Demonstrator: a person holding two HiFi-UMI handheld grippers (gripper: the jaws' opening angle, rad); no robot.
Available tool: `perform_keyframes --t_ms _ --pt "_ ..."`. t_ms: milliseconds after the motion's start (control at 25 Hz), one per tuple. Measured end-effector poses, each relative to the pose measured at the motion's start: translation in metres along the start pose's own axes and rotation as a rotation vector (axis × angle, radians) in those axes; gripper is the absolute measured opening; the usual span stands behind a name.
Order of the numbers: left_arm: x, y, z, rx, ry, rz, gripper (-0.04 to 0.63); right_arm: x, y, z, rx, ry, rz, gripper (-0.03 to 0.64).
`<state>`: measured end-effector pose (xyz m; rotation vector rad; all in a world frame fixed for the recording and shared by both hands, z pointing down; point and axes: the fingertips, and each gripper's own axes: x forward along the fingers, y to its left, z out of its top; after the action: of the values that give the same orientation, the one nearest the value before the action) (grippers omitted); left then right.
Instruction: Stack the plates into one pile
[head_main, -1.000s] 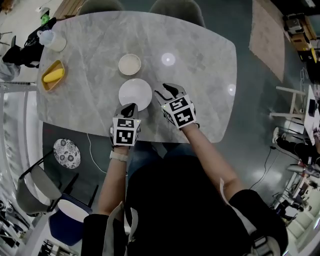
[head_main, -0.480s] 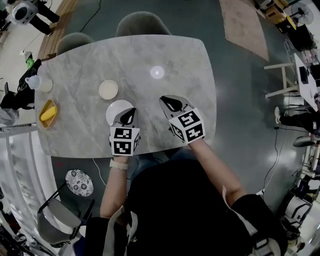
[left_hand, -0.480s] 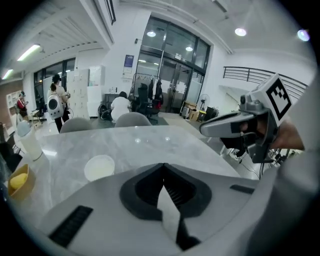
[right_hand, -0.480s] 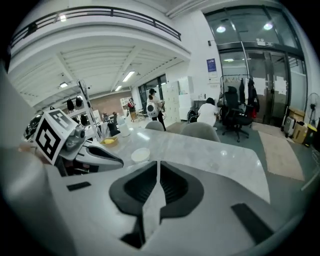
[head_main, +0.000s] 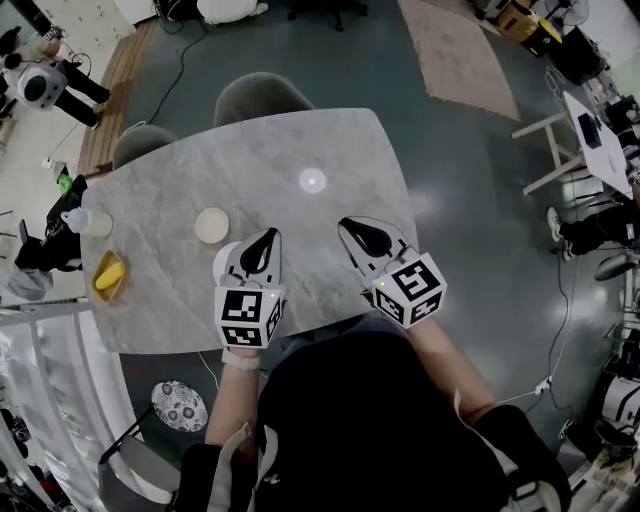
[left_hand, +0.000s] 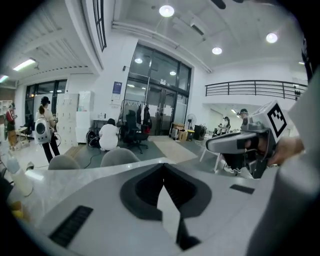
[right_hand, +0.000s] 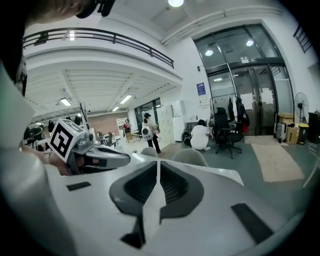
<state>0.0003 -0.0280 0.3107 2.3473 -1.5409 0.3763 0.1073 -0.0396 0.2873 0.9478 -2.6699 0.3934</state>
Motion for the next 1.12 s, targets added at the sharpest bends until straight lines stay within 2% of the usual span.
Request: perform_keyframes --t_ms 240,360,600,1120 --pt "-0.009 -0.032 0.053 0.039 -0.121 -0.049 0.008 -0.040 -0.008 0.043 -0.023 -0.101 -0.025 0.032" --pt "-0.012 -0.037 0.065 0.064 -0.151 -0.053 0.008 -0.051 -0.006 0.057 -0.043 -0.132 -0.034 0.032" --pt "-0.017 -0.051 0.083 0.049 -0.209 -0.109 0.008 -0.065 -0.004 0.070 -0.065 -0.170 -0.035 0.032" --pt "-0.012 -0.063 0.084 0.053 -0.208 -0.132 0.008 -0.064 -0.009 0.061 -0.071 -0.159 -0.024 0.032"
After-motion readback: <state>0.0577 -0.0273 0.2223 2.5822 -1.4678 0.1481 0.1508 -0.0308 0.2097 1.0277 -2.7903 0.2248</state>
